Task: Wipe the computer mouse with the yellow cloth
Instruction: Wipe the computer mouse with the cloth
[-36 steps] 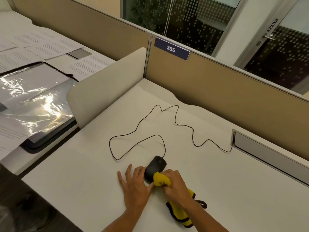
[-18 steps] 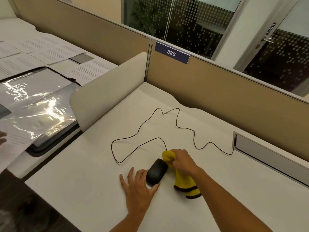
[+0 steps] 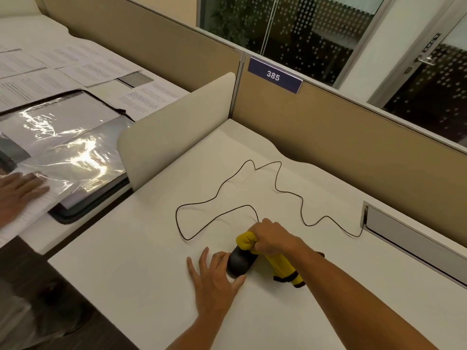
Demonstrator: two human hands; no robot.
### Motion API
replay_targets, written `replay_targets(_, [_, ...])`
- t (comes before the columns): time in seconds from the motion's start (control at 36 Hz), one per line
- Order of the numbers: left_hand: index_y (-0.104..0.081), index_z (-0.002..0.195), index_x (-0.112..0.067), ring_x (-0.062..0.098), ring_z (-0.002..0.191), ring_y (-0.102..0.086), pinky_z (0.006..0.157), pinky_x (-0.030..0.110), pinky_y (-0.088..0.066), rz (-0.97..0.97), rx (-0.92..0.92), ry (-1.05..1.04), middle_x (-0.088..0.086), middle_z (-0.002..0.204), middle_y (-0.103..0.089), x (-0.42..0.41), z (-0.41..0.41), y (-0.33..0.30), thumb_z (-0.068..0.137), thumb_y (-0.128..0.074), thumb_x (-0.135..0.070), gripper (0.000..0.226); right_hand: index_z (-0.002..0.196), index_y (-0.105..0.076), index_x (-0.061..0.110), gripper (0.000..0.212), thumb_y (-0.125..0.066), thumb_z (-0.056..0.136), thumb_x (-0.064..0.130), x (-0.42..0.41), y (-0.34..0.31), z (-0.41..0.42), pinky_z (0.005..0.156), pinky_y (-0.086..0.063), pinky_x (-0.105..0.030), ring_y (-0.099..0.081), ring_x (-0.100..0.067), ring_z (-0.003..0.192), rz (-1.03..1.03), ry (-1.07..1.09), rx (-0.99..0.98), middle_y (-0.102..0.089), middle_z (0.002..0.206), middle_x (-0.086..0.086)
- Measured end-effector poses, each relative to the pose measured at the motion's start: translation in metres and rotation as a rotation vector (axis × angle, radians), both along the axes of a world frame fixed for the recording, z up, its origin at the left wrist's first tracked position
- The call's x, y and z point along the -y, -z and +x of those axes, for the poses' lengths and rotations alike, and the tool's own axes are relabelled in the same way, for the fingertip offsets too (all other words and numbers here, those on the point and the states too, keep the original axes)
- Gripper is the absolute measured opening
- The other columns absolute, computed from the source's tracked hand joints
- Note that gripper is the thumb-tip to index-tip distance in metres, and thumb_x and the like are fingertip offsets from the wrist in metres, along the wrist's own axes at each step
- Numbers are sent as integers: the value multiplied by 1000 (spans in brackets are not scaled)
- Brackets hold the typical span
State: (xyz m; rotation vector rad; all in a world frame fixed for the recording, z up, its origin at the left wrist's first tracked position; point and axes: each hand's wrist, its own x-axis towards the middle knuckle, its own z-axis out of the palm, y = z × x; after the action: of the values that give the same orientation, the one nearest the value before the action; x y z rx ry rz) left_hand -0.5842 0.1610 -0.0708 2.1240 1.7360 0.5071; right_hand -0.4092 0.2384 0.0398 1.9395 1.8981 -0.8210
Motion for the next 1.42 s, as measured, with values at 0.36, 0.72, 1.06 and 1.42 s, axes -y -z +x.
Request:
replay_targets(0.36, [-67, 110, -28, 28, 130, -48, 113, 65, -19, 9, 6, -3, -14, 109, -66, 1, 0, -1, 65, -70, -70, 62, 108, -63, 30, 37, -53, 77, 13, 49, 20, -6, 77, -43, -36, -43, -19, 92, 319, -85, 13, -61, 109, 8])
replay_targets(0.72, [-66, 116, -26, 33, 132, -47, 109, 70, -22, -43, -29, 36, -4, 118, -68, 2, 0, 7, 64, -80, -54, 61, 102, -65, 41, 40, -53, 74, 15, 107, 46, -31, 72, -34, -23, -43, -10, 90, 395, -29, -220, -60, 109, 17])
replay_targets(1.06, [-66, 112, -31, 26, 132, -46, 113, 64, -18, -4, 1, -3, -15, 113, -65, 1, -2, 1, 70, -49, -77, 65, 59, -46, 22, 14, -48, 64, 9, 40, 13, 6, 65, -55, -42, -57, -32, 80, 404, 475, -166, -54, 64, 3])
replay_targets(1.42, [-68, 101, -31, 26, 129, -49, 114, 63, -17, -4, -16, -37, -9, 102, -64, -1, -1, 3, 71, -50, -79, 59, 92, -60, 20, 31, -49, 64, 13, 42, 20, -27, 76, -49, -40, -47, -27, 94, 275, 256, -45, -60, 102, 0])
